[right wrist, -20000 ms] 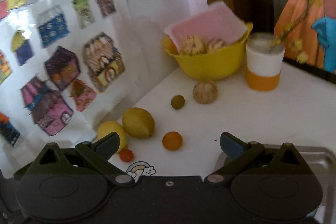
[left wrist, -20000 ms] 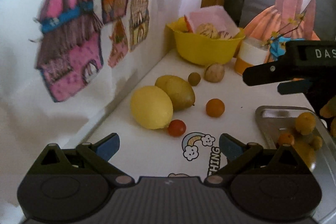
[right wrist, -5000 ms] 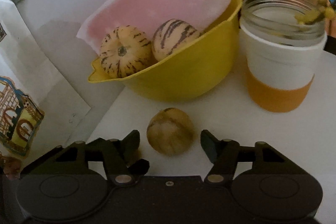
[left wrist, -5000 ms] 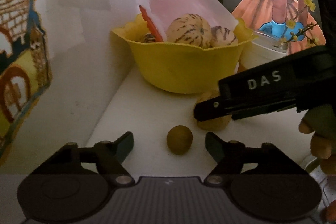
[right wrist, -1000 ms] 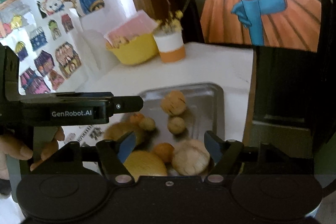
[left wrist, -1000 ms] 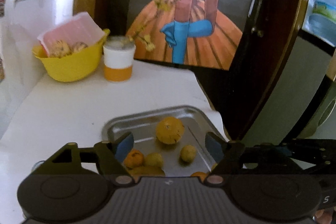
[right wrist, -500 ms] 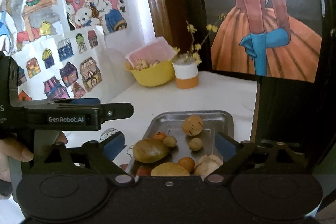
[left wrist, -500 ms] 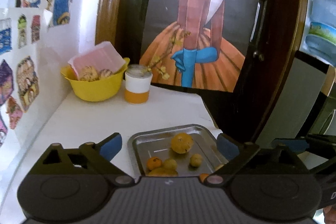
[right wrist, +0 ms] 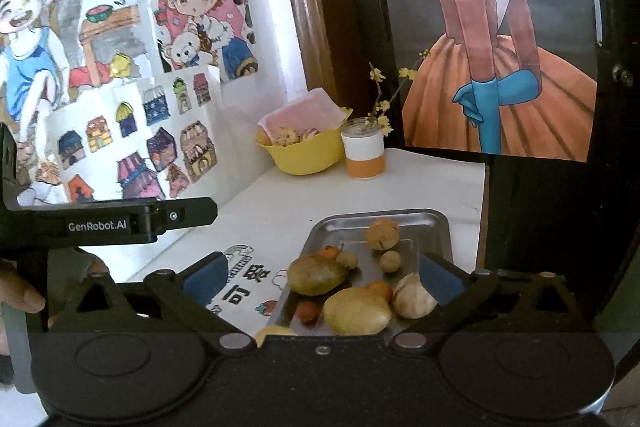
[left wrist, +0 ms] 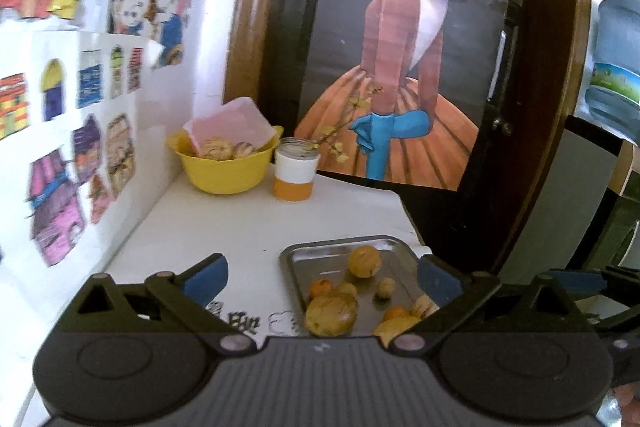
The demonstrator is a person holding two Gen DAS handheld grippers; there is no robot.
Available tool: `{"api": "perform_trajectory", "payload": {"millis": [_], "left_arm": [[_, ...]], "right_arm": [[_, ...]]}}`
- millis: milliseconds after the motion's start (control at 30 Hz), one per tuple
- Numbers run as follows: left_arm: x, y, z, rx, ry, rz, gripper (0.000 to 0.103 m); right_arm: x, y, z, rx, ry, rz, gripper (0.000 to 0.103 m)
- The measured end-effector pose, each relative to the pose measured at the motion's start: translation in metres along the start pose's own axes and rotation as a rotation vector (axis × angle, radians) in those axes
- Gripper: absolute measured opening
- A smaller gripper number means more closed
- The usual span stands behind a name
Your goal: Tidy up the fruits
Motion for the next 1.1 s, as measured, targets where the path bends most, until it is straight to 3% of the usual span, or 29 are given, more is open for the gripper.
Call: {"api": "perform_trajectory", "payload": {"millis": [267, 567, 1100], "left_arm": [[-0.012, -0.022, 0.055, 0.050, 0.029, 0.011, 0.102], [-0.020, -0.075, 0.115, 0.127, 0.079, 0.043, 0.102], [-0.041, -0.140, 0.144, 0.140, 0.159, 0.060, 0.103]], "right_arm": [[-0.023, -0.021, 0.039, 0.040, 0.005, -0.012, 0.102], [-0.053, -0.061, 0.075, 0.132, -0.044, 0.038, 0.102], [-0.082, -0.124, 0.084, 0.216, -0.141, 0.110, 0.102]]}}
Point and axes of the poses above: each gripper's, at about its wrist camera, not at the fingertips, and z roughly against the way its jaws point, x to its right, y to its top, the point moved 3 cm from there along -z, roughly the way its jaws point, and after that the axes turned 5 degrees about y, right-handed, at the moved point
